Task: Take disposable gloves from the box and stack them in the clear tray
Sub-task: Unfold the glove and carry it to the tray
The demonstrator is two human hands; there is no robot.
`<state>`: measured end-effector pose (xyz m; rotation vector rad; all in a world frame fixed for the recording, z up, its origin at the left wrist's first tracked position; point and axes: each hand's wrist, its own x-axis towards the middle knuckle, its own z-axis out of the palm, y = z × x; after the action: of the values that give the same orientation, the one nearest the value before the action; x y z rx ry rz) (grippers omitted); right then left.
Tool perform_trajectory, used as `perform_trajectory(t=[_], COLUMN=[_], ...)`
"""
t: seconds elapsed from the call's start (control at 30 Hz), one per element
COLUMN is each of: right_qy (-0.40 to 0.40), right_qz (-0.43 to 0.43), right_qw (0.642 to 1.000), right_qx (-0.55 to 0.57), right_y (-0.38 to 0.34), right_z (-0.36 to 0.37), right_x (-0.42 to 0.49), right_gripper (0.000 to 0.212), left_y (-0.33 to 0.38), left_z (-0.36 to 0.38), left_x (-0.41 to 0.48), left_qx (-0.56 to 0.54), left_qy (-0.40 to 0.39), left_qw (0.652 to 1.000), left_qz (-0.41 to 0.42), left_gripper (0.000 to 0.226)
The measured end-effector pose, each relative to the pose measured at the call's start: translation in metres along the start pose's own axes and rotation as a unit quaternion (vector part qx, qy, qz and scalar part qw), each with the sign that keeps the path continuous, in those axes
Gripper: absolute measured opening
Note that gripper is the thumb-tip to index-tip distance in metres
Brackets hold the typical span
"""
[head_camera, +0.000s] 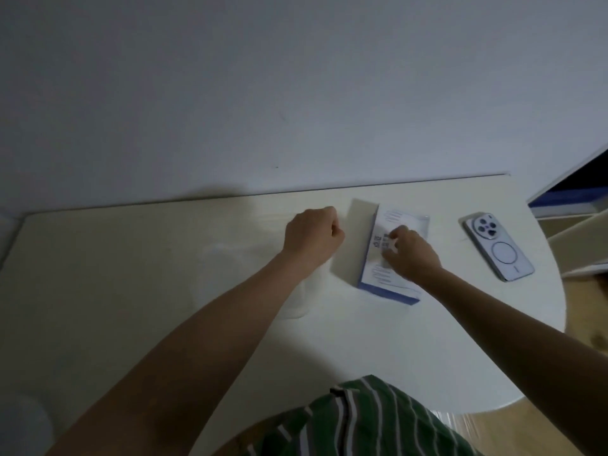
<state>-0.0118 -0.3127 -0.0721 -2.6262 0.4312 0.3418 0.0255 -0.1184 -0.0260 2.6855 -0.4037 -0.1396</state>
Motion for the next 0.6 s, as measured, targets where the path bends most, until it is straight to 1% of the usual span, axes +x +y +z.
perform_trajectory(t=[0.03, 0.07, 0.1, 0.13, 0.17, 0.2, 0.27, 0.3, 0.37, 0.47, 0.53, 0.6], right_qy=[-0.033, -0.059, -0.075, -0.083, -0.088, -0.093, -0.102, -0.104, -0.083, -0.064, -0.076, -0.076], right_qz=[0.006, -0.01, -0.029, -0.045, -0.063, -0.086, -0.126, -0.139, -0.165, -0.181, -0.16, -0.153], right_qw=[0.999, 0.998, 0.997, 0.995, 0.994, 0.992, 0.987, 0.985, 0.983, 0.973, 0.961, 0.957], right_qx=[0.005, 0.003, -0.009, -0.02, -0.028, -0.028, -0.014, -0.008, -0.02, -0.131, -0.211, -0.236], right_y=[0.011, 0.014, 0.017, 0.022, 0.024, 0.025, 0.028, 0.028, 0.027, 0.023, 0.021, 0.02], right_z=[0.0, 0.005, 0.01, 0.011, 0.012, 0.014, 0.013, 0.013, 0.013, 0.014, 0.016, 0.019], right_x=[-0.004, -0.007, -0.01, -0.014, -0.017, -0.02, -0.025, -0.027, -0.027, -0.02, -0.014, -0.011], right_gripper=[0.033, 0.042, 0.049, 0.052, 0.049, 0.04, 0.024, 0.022, 0.023, 0.037, 0.042, 0.036], left_y=[0.012, 0.017, 0.022, 0.03, 0.035, 0.038, 0.041, 0.041, 0.039, 0.038, 0.039, 0.041], left_z=[0.009, 0.014, 0.02, 0.028, 0.034, 0.04, 0.052, 0.058, 0.068, 0.078, 0.08, 0.082], left_x=[0.003, 0.005, 0.006, 0.009, 0.01, 0.011, 0.011, 0.01, 0.007, 0.006, 0.006, 0.006], left_qx=[-0.009, -0.012, -0.013, -0.014, -0.015, -0.016, -0.002, 0.014, 0.04, 0.028, 0.02, 0.01], left_qy=[-0.012, -0.025, -0.042, -0.061, -0.077, -0.095, -0.152, -0.186, -0.237, -0.256, -0.257, -0.26], left_qw=[1.0, 0.999, 0.999, 0.998, 0.996, 0.995, 0.988, 0.982, 0.971, 0.966, 0.966, 0.965], left_qz=[0.011, 0.015, 0.02, 0.027, 0.03, 0.03, 0.026, 0.024, 0.02, -0.011, -0.028, -0.041], left_gripper=[0.01, 0.009, 0.008, 0.007, 0.008, 0.01, 0.023, 0.029, 0.041, 0.062, 0.066, 0.065])
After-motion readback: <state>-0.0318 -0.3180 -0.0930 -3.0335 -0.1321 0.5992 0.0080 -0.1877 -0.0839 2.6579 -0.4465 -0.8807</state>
